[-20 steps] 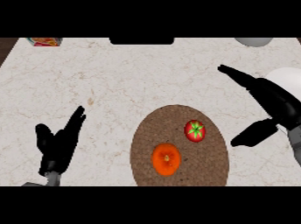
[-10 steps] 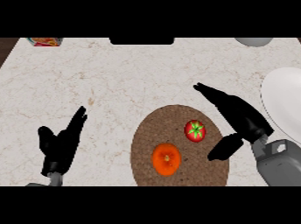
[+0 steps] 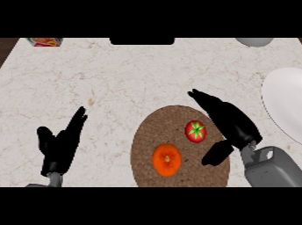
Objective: Pick the tomato from the placemat and place it in the plate
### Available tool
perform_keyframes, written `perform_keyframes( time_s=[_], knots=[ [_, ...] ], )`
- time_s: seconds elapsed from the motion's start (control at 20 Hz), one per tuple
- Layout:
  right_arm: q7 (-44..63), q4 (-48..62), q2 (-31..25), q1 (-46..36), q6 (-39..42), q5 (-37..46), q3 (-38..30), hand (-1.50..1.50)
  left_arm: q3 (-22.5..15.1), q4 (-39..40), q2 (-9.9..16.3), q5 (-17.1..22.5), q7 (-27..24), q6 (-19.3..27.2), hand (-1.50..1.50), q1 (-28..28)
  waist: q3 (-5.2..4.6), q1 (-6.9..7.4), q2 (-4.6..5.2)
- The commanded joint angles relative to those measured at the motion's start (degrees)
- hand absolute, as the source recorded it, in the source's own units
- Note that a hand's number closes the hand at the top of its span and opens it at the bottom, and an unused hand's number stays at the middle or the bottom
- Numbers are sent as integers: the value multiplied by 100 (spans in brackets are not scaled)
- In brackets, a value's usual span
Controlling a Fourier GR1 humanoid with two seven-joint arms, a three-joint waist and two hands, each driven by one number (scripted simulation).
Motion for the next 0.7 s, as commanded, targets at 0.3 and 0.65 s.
perform_keyframes(
  time_s=[0.3,0.65],
  knots=[
    [-134,875,590,-195,21,932,-90,-150,75,-199,-170,-73,396,-131,0,200,-45,15,36],
    [-634,1558,973,-4,-226,1529,156,-150,271,316,-334,-150,262,-291,0,-224,-46,-5,42]
  ],
)
